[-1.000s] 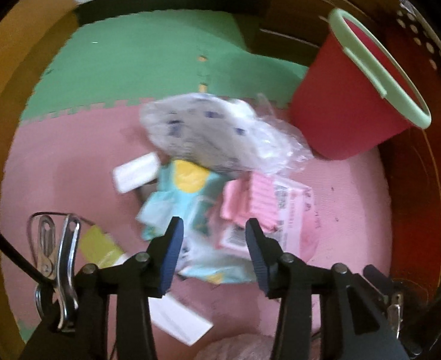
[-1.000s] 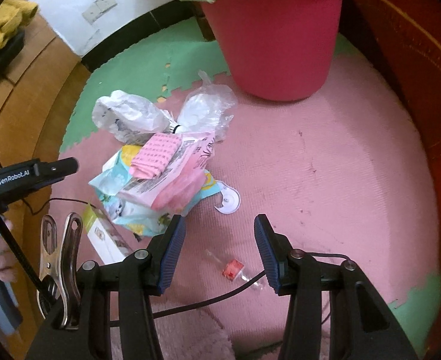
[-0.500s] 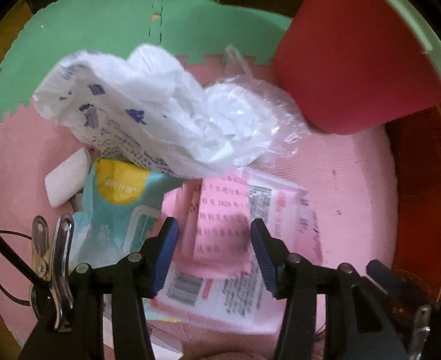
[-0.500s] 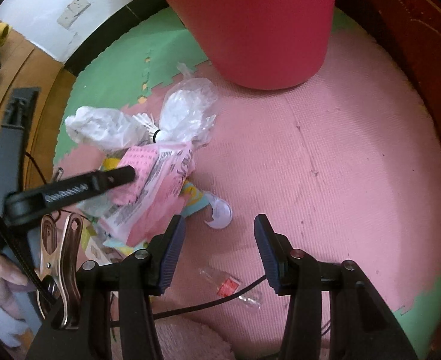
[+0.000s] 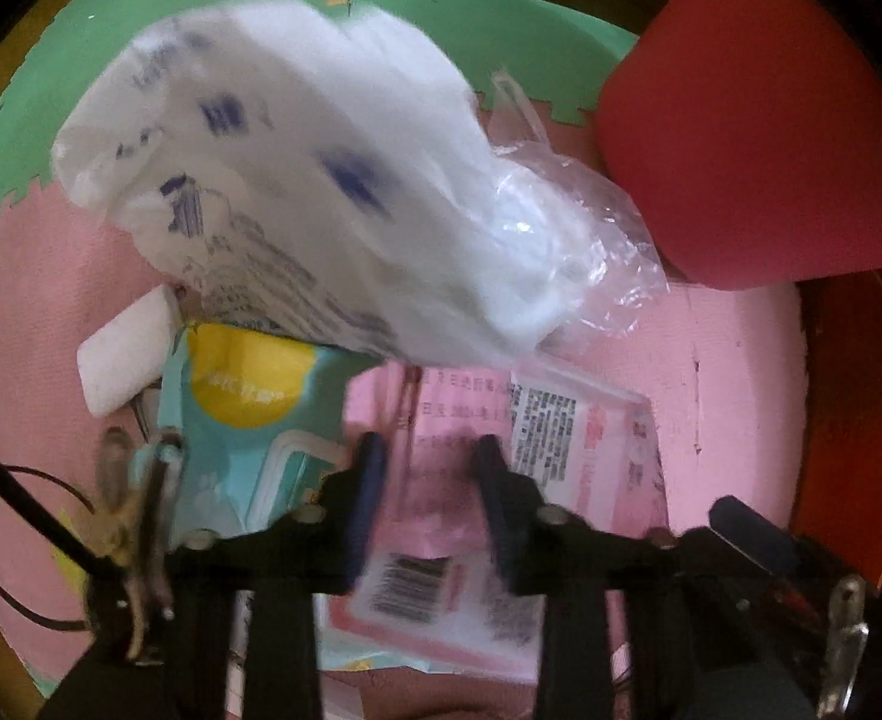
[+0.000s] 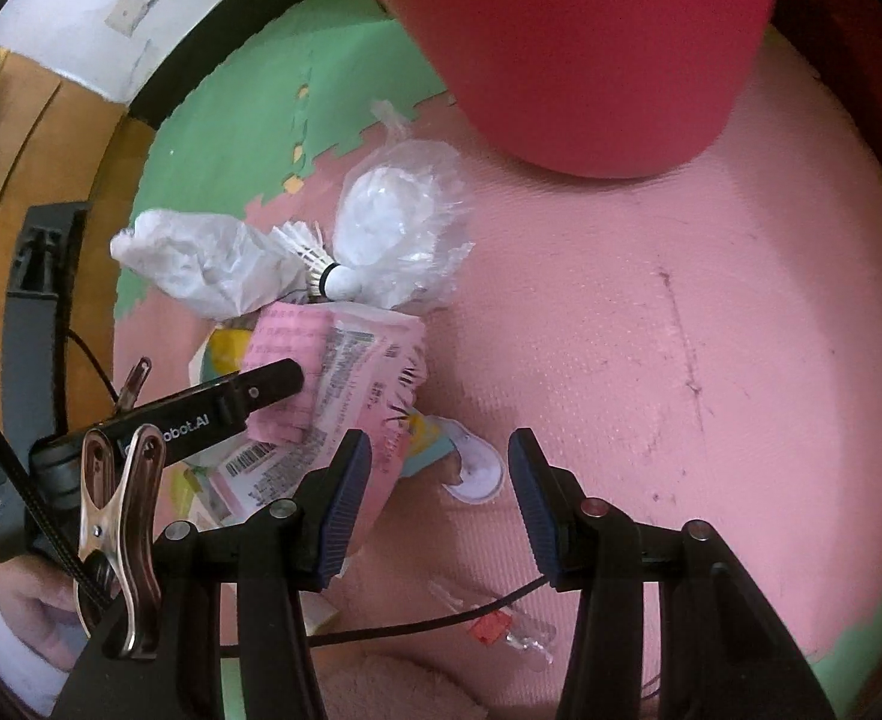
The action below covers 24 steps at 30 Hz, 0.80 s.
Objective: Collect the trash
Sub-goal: 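Grasp the pink packaging with the left tool while the right tool grasps the pink-white wrapper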
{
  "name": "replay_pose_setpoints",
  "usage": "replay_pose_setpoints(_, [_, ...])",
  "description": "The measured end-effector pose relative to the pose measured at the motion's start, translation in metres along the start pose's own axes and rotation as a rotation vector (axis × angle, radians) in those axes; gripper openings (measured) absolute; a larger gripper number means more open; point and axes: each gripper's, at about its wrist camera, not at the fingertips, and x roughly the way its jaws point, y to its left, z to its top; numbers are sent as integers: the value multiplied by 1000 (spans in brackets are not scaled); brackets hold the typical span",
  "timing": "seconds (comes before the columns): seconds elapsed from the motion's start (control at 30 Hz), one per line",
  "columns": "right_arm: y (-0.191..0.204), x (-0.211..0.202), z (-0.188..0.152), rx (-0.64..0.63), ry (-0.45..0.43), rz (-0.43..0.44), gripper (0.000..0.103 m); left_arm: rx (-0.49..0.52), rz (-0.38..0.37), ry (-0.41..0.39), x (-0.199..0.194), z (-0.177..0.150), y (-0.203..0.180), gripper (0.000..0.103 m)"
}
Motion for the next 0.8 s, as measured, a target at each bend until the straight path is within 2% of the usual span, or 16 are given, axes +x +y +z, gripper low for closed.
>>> replay_pose_setpoints(0.07, [2, 7, 2, -6, 15, -2, 49, 0, -13, 0, 0, 0, 1, 25])
replay_pose_setpoints(0.23, [7, 27, 6, -19, 58, -14, 49, -5, -39, 10, 0, 1, 6, 25])
replay_pose_setpoints(0.43, [12, 47, 7, -40, 107, -33, 49, -10, -50, 21, -9, 11, 12, 34])
replay_pose_setpoints(0.5, [11, 52, 9, -29, 122, -20, 49, 0, -49, 24, -11, 16, 14, 39])
replay_pose_setpoints(0.53, [9, 54, 10, -17, 131, -10, 48, 7, -59, 31, -12, 18, 14, 47])
replay_pose_setpoints(0.57, [8, 55, 12, -8, 137, -3, 45, 12, -74, 37, -12, 18, 14, 54])
replay_pose_setpoints(0.6, [6, 57, 13, 9, 145, 16, 39, 17, -90, 45, -11, 18, 13, 55])
replay_pose_setpoints(0.63, [6, 56, 14, 10, 147, 25, 26, 20, -98, 53, -10, 18, 12, 56])
replay_pose_setpoints(0.7, [10, 54, 16, -13, 140, 37, 18, 25, -95, 84, -4, 16, 7, 56])
replay_pose_setpoints(0.73, [11, 53, 17, -24, 137, 43, 9, 24, -79, 98, -1, 13, 4, 56])
replay_pose_setpoints(0.8, [17, 50, 18, -50, 131, 53, 3, 18, -55, 110, 4, 12, 5, 55])
